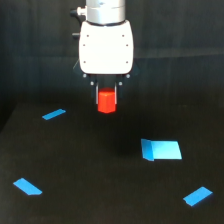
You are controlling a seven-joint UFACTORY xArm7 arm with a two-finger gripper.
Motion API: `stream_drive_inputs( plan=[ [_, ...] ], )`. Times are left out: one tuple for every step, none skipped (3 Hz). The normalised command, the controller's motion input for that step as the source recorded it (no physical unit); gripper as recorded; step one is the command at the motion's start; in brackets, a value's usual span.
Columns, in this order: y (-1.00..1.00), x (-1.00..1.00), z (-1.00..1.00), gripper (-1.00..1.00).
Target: Pick up the red object from the table
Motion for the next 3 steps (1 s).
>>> stream_drive_inputs(
  plan=[
    [0.02, -0.03, 0.0, -1.0],
    [0.03, -0.09, 0.01, -1.0],
    [-0.09, -0.03, 0.06, -1.0]
  ],
)
